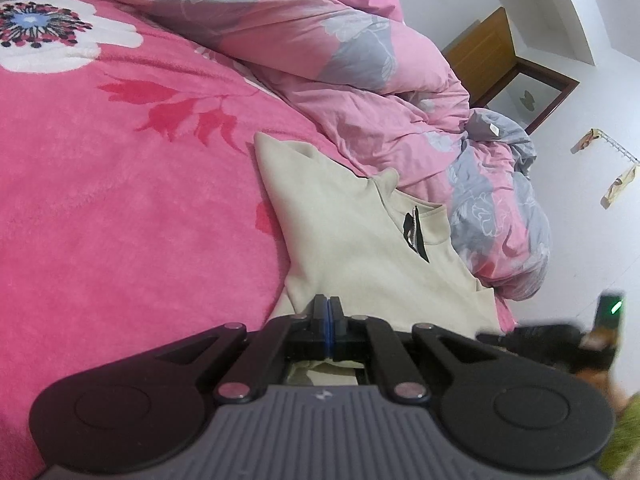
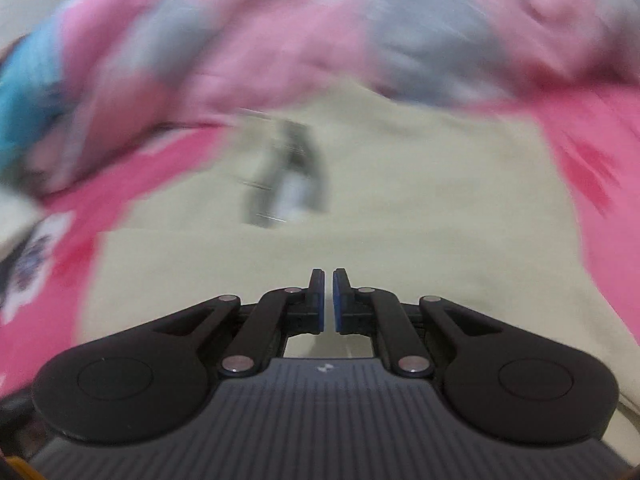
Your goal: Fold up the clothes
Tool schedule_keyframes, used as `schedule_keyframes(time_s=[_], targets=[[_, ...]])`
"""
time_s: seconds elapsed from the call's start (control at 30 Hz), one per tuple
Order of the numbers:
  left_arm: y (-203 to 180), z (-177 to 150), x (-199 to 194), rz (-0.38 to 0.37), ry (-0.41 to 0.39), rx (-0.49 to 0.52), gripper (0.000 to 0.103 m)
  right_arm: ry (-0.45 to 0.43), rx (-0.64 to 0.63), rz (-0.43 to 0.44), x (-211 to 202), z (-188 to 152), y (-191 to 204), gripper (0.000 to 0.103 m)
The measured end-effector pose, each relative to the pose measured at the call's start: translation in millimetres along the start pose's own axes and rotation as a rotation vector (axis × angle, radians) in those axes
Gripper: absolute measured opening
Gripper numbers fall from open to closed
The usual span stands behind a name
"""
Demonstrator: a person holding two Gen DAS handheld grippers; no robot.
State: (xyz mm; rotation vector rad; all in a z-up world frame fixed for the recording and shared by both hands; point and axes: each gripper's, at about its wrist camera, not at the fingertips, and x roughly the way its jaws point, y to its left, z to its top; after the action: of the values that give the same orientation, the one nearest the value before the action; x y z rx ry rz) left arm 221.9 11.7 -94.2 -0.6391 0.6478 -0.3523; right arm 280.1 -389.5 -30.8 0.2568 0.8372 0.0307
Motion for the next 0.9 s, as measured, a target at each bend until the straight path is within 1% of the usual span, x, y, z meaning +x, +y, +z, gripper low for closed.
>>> schedule_keyframes(time_s=[0.03, 0.13, 0.17, 0.2, 0.23, 0.27, 0.37, 0.43, 0.47, 0.53, 0.57, 0.6, 0.63, 0.67, 0.7, 0.73, 0.77, 0.8, 0.87, 0.9], targets=[[0, 0, 0, -0.002, 0.0, -0.001, 0.004, -0.014, 0.05, -0.003, -3, 0, -17, 0.0], [1, 1, 1, -0.004, 0.002, -0.004, 0.004, -0.059, 0.202, -0.006, -14, -2, -67, 0.0], [0, 1, 1, -0.003, 0.002, -0.003, 0.004, -0.103, 0.214, -0.008, -28, 0, -75, 0.005], [0, 1, 1, -0.002, 0.003, -0.002, 0.004, -0.148, 0.225, -0.009, -43, 2, -83, 0.005], [0, 1, 1, 0.0, 0.003, -0.001, 0.004, -0.175, 0.233, -0.004, -55, 3, -89, 0.005], [-1, 1, 1, 0.002, 0.004, 0.0, 0.004, -0.185, 0.244, 0.021, -63, 3, -94, 0.005], [-1, 1, 1, 0.004, 0.001, 0.002, 0.004, -0.163, 0.245, 0.13, -63, 0, -102, 0.005], [-2, 0, 1, 0.007, -0.002, 0.004, 0.004, -0.135, 0.265, 0.157, -46, -6, -108, 0.005], [-3, 0, 1, 0.01, -0.004, 0.009, 0.004, -0.122, 0.274, 0.117, -37, -9, -114, 0.005], [-4, 0, 1, 0.017, -0.004, 0.018, 0.004, -0.097, 0.292, 0.032, -19, -16, -125, 0.0], [-6, 1, 0, 0.019, -0.003, 0.023, 0.004, -0.129, 0.33, 0.049, -22, -21, -134, 0.0], [-7, 1, 0, 0.017, -0.003, 0.03, 0.005, -0.156, 0.366, 0.044, -33, -25, -141, 0.0], [-11, 1, -1, 0.022, -0.003, 0.043, 0.007, -0.183, 0.402, 0.037, -45, -29, -147, 0.005], [-15, 2, -3, 0.03, -0.004, 0.061, 0.012, -0.21, 0.438, 0.031, -56, -33, -153, 0.005], [-21, 3, -6, 0.036, -0.007, 0.075, 0.023, -0.231, 0.415, 0.03, -74, -36, -153, 0.005], [-30, -1, -11, 0.046, -0.002, 0.107, 0.029, -0.252, 0.39, 0.03, -93, -39, -153, 0.005], [-39, -5, -17, 0.056, 0.004, 0.14, 0.04, -0.276, 0.379, 0.038, -112, -40, -156, 0.005], [-48, -9, -23, 0.066, 0.01, 0.173, 0.046, -0.301, 0.369, 0.046, -132, -42, -158, 0.005], [-67, -17, -35, 0.086, 0.022, 0.239, 0.047, -0.376, 0.326, 0.054, -186, -45, -159, 0.005], [-76, -21, -41, 0.095, 0.028, 0.272, 0.047, -0.403, 0.304, 0.055, -206, -46, -161, 0.005]])
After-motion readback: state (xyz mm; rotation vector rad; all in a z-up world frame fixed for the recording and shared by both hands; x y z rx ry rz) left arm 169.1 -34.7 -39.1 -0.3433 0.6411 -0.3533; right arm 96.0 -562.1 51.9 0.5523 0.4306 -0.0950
